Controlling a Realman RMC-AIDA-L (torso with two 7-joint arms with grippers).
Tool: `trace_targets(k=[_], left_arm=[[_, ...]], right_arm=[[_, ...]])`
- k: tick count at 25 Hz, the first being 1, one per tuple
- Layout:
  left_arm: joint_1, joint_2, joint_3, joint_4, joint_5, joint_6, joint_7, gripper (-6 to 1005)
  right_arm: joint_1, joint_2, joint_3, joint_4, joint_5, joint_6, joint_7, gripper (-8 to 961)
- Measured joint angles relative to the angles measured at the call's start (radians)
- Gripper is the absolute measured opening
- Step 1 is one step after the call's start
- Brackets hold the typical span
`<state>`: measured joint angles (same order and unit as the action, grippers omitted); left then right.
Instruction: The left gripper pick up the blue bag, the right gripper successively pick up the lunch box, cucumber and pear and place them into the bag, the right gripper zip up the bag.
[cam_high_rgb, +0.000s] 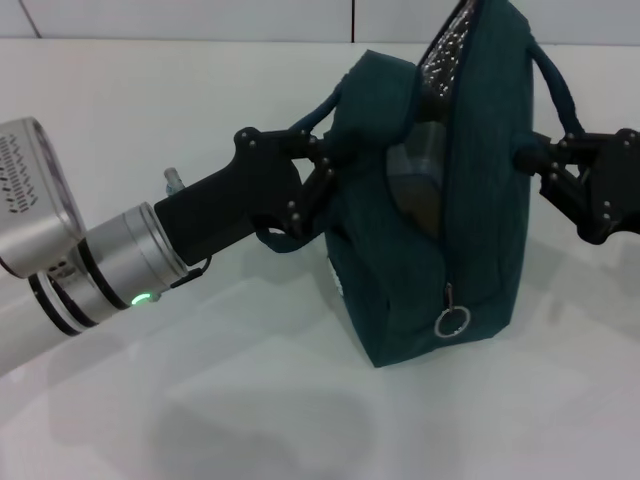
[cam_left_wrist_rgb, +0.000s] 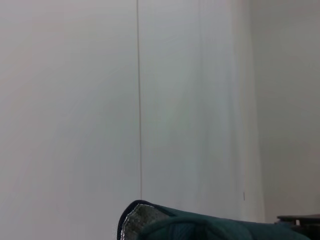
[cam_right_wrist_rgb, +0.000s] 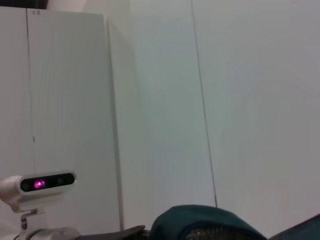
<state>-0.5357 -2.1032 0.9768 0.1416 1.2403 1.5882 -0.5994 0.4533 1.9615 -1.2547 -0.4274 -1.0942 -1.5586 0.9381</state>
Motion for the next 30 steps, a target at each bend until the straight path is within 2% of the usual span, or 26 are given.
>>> trace_targets(k=[8,13,17,22,25,27,30], left_arm=[[0.013,-0.001,0.0,-0.007,-0.038,-0.002,0.045,111],[0.004,-0.002,0.001,-0.043,-0.089,-0.001,0.102,263],[0.002,-0.003,0.002,-0.048,-0.098,0.003,0.119,292],[0.0,-0.003,0.002,-0.053,-0.097,0.001,0.122,307],[0.0,-0.003,0.003,-0.055,-0.094,0.001,0.122,307],[0.0,-0.003,0.003,-0.056,-0.093,0.001,0.122,306],[-0.001,-0.005,0.003,-0.061,-0.093,0.001,0.123,306]], right_arm=[[0.001,-0.002,-0.001,-0.001,-0.032,0.005,0.04,78],[-0.009,-0.009,0.008,-0.007,-0.039,-0.005,0.049,189],[-0.032,-0.025,0.025,-0.024,-0.039,-0.045,0.049,332],[-0.061,-0.051,0.04,-0.026,-0.039,-0.159,0.031,513],[-0.086,-0.058,0.064,-0.021,-0.039,-0.216,-0.008,623],[-0.101,-0.058,0.079,-0.023,-0.041,-0.229,-0.017,621],[-0.085,-0.068,0.073,-0.028,-0.154,-0.237,0.012,618]])
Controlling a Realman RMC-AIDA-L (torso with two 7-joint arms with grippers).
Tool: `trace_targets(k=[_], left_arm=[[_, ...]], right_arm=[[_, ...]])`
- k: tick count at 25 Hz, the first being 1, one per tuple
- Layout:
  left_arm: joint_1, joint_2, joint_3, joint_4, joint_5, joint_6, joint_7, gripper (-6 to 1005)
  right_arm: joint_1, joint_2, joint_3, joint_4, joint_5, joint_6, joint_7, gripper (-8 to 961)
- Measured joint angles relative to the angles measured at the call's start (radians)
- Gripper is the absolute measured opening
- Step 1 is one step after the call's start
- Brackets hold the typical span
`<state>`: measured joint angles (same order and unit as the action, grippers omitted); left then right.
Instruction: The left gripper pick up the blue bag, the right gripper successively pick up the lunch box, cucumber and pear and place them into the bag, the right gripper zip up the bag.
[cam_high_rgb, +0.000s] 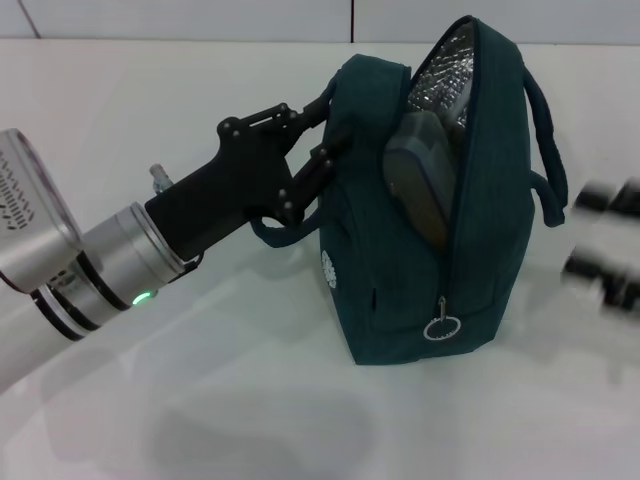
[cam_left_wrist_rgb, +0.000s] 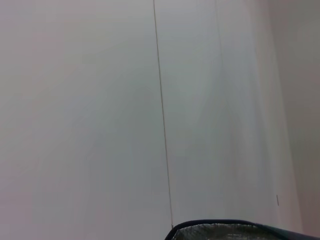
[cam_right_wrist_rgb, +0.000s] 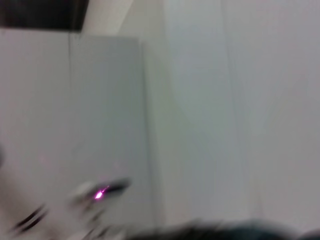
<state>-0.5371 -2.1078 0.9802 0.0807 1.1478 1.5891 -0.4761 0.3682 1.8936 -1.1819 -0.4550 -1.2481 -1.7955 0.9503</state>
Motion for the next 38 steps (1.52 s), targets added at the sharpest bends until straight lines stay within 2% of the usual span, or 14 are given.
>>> trace_targets(k=[3,5,7,10,17,23,28,35,38], left_arm=[[-0.012,0.0,0.0,-0.009,0.0,-0.004,0.004,306],[-0.022,0.0,0.0,-0.018,0.0,-0.011,0.006,306],[-0.03,0.0,0.0,-0.027,-0.002,-0.014,0.006,306],[-0.034,0.0,0.0,-0.031,-0.002,-0.015,0.007,305],[-0.036,0.0,0.0,-0.032,-0.002,-0.015,0.007,305],[-0.037,0.0,0.0,-0.033,-0.002,-0.015,0.007,304],[-0.038,0.0,0.0,-0.034,0.0,-0.009,0.007,304],[-0.038,0.0,0.0,-0.041,0.001,-0.004,0.003,304],[-0.04,0.0,0.0,-0.047,0.001,0.004,0.005,303]], right_arm=[[0.052,0.0,-0.002,0.005,-0.18,0.021,0.065,615],[0.087,0.016,-0.001,0.009,-0.28,0.057,0.103,613],[0.111,0.04,-0.001,0.005,-0.354,0.095,0.128,611],[0.13,0.068,-0.002,-0.001,-0.402,0.156,0.147,607],[0.16,0.11,-0.004,-0.002,-0.427,0.277,0.154,600],[0.167,0.12,-0.008,-0.001,-0.427,0.306,0.154,601],[0.19,0.129,-0.062,0.005,-0.427,0.305,0.152,601],[0.197,0.134,-0.075,0.011,-0.424,0.286,0.148,600],[0.189,0.134,-0.075,0.011,-0.4,0.283,0.146,572]])
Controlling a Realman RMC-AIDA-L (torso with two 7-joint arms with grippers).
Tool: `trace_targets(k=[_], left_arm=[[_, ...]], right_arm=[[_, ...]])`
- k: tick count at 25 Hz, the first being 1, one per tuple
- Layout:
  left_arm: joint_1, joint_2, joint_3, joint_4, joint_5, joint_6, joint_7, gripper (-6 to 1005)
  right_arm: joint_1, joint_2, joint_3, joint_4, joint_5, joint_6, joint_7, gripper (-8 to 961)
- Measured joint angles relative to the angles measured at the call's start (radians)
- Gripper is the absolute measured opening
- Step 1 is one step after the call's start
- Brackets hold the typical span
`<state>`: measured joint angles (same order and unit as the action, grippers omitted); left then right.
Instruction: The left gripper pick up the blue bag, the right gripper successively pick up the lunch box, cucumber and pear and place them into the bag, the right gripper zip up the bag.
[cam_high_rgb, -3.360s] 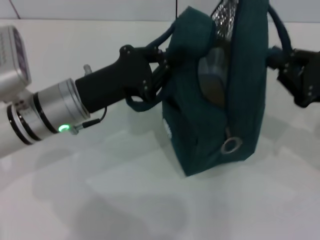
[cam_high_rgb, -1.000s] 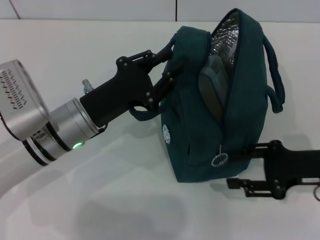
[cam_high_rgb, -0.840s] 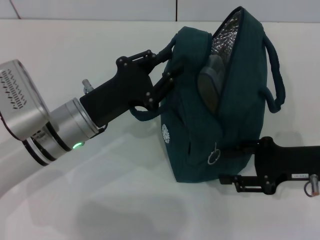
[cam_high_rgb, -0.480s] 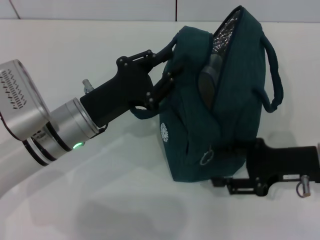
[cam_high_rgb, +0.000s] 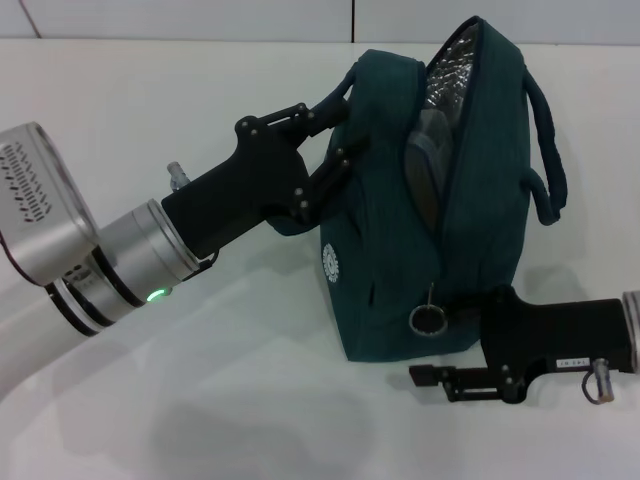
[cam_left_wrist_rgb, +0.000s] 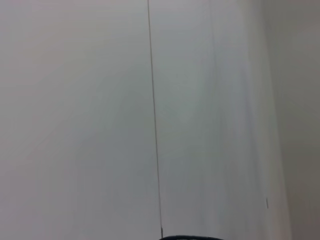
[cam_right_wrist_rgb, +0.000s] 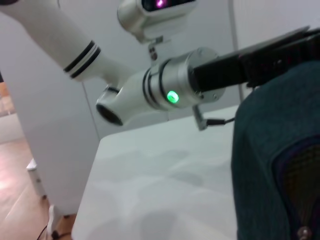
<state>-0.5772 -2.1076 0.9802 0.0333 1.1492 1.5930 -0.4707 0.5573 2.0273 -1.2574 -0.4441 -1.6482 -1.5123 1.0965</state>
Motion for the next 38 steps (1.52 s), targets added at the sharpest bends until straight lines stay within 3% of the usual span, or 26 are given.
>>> trace_targets(k=[11,16,27,30,38], left_arm=[[-0.003,0.0,0.0,-0.008,0.001,0.01,0.001,303],[-0.001,0.0,0.0,-0.009,0.001,0.04,0.001,304],[0.024,0.0,-0.002,-0.01,-0.007,0.084,0.001,320],[0.043,0.001,-0.006,-0.01,-0.023,0.098,-0.002,330],[0.15,0.011,0.004,0.017,-0.028,0.166,0.032,615]], right_arm=[[-0.019,-0.001,0.003,0.003,0.056,0.028,-0.076,468],[-0.023,0.0,0.002,0.003,0.057,0.022,-0.134,236],[-0.014,-0.008,0.003,-0.029,0.058,0.008,-0.18,24],[-0.014,-0.009,0.006,-0.054,0.058,-0.007,-0.193,14],[-0.002,-0.009,0.009,-0.103,0.095,-0.041,-0.247,8]])
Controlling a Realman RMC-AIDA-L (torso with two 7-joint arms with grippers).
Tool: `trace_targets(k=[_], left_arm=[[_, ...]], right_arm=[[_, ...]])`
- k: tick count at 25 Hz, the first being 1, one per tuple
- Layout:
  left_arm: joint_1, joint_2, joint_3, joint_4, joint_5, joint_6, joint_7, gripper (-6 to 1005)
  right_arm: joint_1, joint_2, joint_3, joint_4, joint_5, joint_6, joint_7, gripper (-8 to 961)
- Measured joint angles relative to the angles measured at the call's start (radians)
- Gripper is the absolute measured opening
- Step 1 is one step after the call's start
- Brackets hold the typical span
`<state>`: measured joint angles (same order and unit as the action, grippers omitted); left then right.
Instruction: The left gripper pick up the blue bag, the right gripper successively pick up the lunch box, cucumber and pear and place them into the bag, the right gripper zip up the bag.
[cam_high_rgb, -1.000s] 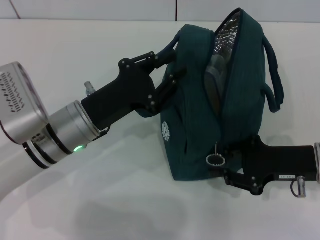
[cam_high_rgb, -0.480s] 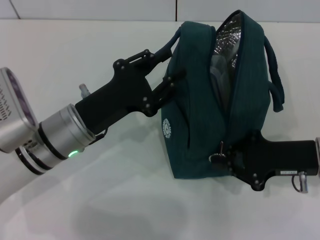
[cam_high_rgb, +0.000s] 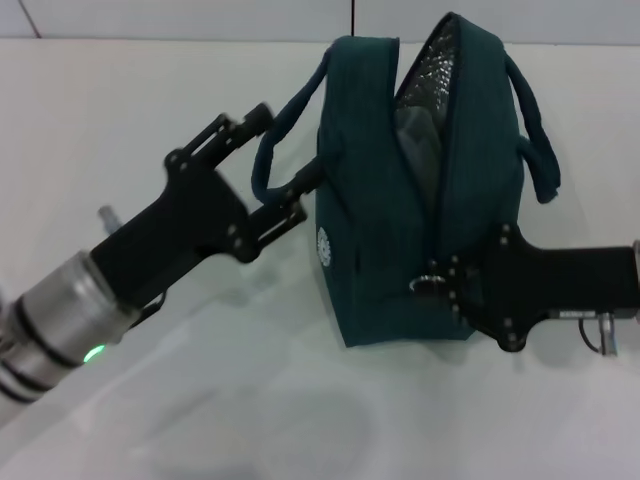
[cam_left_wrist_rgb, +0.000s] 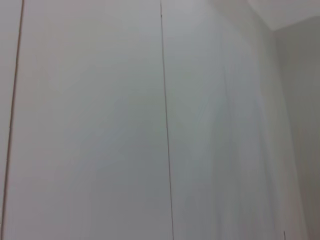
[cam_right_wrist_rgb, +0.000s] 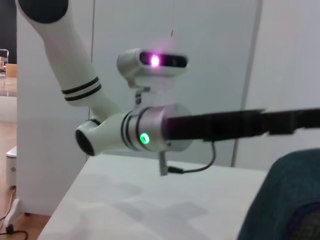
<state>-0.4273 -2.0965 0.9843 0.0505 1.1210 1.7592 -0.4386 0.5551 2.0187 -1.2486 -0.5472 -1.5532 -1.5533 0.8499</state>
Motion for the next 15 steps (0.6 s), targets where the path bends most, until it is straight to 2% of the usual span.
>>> trace_targets(k=[3,10,15], left_arm=[[0.053,0.0,0.017,0.019,0.002,0.001,0.019,719],[0.137,-0.001,0.046,0.013,0.002,-0.023,0.06,713],[0.133,0.001,0.115,0.013,0.004,-0.128,0.043,714]], right_arm=[[0.012,0.0,0.0,-0.018,0.01,0.0,-0.004,8],[0.024,0.0,0.001,-0.034,0.042,0.007,-0.031,7],[0.046,0.002,0.002,-0.024,0.066,0.036,-0.052,7]])
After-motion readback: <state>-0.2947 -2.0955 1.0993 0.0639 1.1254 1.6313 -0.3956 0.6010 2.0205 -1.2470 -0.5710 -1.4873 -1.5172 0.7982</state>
